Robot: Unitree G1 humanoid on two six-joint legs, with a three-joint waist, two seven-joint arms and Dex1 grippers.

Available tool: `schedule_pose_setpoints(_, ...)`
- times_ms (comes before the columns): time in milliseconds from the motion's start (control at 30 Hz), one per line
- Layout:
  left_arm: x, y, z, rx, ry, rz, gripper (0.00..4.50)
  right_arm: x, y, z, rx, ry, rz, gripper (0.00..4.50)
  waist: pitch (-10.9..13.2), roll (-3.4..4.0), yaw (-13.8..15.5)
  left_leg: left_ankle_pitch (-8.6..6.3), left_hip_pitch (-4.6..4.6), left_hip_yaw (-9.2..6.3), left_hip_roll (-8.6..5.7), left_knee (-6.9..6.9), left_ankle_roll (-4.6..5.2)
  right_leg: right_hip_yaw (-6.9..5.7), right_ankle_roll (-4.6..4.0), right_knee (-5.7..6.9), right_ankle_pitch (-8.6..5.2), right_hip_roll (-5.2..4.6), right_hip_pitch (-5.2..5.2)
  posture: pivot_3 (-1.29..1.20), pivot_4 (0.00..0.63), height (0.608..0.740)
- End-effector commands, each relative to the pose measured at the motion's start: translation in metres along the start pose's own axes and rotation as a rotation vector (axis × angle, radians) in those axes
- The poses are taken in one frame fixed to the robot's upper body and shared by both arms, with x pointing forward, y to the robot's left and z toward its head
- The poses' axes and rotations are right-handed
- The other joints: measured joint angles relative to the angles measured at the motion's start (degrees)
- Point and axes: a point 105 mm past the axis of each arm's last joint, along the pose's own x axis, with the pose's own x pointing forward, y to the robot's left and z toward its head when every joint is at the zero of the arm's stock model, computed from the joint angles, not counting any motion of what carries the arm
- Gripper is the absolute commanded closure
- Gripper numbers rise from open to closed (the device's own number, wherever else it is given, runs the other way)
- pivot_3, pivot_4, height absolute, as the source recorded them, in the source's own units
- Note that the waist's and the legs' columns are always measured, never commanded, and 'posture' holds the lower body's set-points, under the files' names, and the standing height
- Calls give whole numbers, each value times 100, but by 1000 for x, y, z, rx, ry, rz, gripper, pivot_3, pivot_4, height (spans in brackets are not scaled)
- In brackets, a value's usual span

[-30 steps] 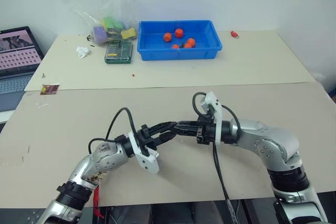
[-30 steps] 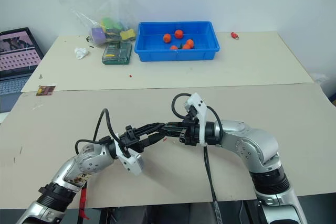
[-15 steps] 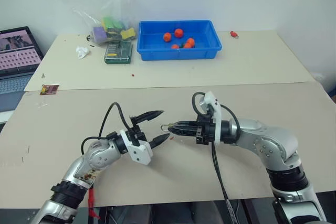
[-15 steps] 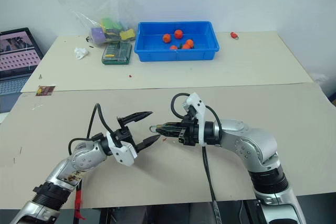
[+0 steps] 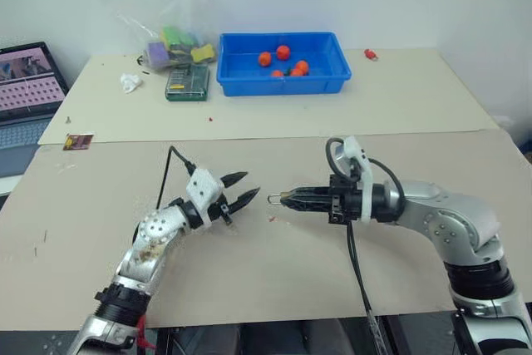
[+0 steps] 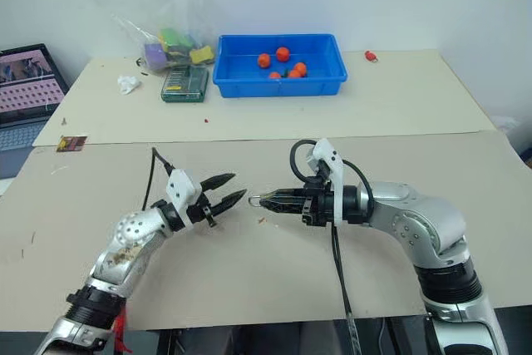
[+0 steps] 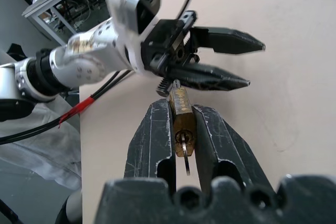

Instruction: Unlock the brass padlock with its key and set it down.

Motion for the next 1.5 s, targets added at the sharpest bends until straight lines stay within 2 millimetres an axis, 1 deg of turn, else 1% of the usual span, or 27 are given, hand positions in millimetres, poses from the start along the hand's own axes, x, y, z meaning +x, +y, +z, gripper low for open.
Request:
schedule_pose_setpoints(33, 2, -11, 24, -176, -42, -105, 3727, -3, 9, 14, -75, -42, 37, 4291, 0, 0, -19, 0, 1, 0, 0, 0, 0, 1, 0, 0, 0, 0, 0, 0, 150, 740)
schedule_pose_setpoints(67, 2, -12, 29, -200, -51, -124, 4160, -3, 10, 14, -75, -42, 40, 4291, 0, 0, -23, 0, 1, 0, 1, 0, 0, 2, 0, -1, 0, 2, 0, 0, 150, 740)
schedule_pose_setpoints(100, 2, -15, 34, -245, -62, -153, 4429, -4, 10, 14, -76, -43, 41, 4291, 0, 0, -23, 0, 1, 0, 2, 0, 0, 2, 0, -1, 0, 3, 0, 0, 150, 740)
schedule_pose_setpoints(233, -3, -29, 49, -346, -70, -268, 4429, -5, 10, 14, -74, -44, 40, 4291, 0, 0, -10, 1, 1, 0, 1, 0, -1, 4, -1, -2, 0, 3, 0, 0, 150, 740)
schedule_pose_setpoints(533, -8, -51, 54, -414, -18, -380, 4429, -6, 7, 15, -67, -43, 33, 4291, 0, 0, 13, 1, 1, 0, 1, -1, -2, 6, -2, -4, 0, 3, 0, 0, 150, 740)
schedule_pose_setpoints(900, -9, -49, 50, -428, -2, -360, 4429, -8, 1, 12, -52, -36, 8, 4291, 0, 0, 25, 2, 1, 1, 0, -1, -3, 7, -3, -4, 1, 3, 0, 0, 150, 740)
schedule_pose_setpoints(1233, -10, -53, 42, -417, 21, -360, 4429, -10, -5, 9, -44, -25, -18, 4291, 0, 0, 28, 2, 1, 2, 0, -2, -3, 8, -3, -5, 1, 3, 0, 0, 150, 740)
schedule_pose_setpoints(1500, -11, -56, 37, -416, 28, -348, 4429, -10, -6, 11, -46, -22, -18, 4291, 0, 0, 28, 1, 1, 2, 0, -2, -3, 9, -3, -5, 1, 3, 0, 0, 150, 740)
